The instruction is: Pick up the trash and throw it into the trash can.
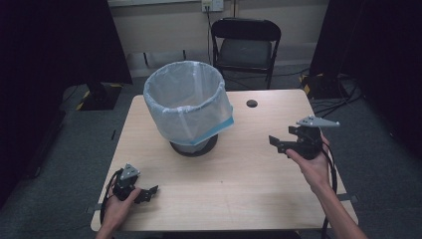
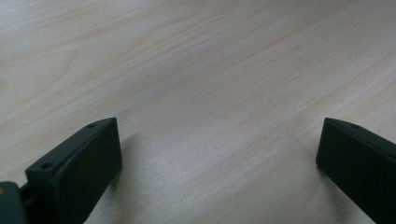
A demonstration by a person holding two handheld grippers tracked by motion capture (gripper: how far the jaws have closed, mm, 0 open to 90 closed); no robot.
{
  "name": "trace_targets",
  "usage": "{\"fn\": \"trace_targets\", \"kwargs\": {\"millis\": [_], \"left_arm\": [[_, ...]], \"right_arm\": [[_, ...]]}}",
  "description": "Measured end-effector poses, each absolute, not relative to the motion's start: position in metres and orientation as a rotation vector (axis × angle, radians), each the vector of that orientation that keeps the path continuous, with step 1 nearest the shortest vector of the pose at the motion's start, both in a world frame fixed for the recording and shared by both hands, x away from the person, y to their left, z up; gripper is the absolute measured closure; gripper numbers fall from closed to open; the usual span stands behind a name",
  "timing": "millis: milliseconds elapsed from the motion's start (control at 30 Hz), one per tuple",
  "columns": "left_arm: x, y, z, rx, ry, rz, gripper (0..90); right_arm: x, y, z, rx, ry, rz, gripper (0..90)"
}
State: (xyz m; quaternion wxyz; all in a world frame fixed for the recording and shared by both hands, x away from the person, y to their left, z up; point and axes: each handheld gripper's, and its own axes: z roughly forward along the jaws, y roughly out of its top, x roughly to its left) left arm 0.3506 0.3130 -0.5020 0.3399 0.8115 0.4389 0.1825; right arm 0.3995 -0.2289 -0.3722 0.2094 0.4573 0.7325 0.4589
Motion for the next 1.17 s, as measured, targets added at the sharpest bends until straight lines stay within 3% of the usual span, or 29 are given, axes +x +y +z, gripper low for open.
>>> {"fn": "trace_targets", "kwargs": {"millis": [633,900,1167], "left_arm": [[0.351,0.313,-0.502,2.116,1.14,0.479,0.0],[0.351,0.313,-0.502,2.114,1.137,0.472,0.0],[0.351,0.314,-0.502,2.118,1.131,0.471,0.0]], "right_arm": [[0.379,-0.253,-0.475,1.468,2.155,0.995,18.9],[0.38,-0.251,-0.492,1.46,2.123,0.842,17.4],[0.375,-0.253,-0.499,1.427,2.069,0.898,14.7]]}}
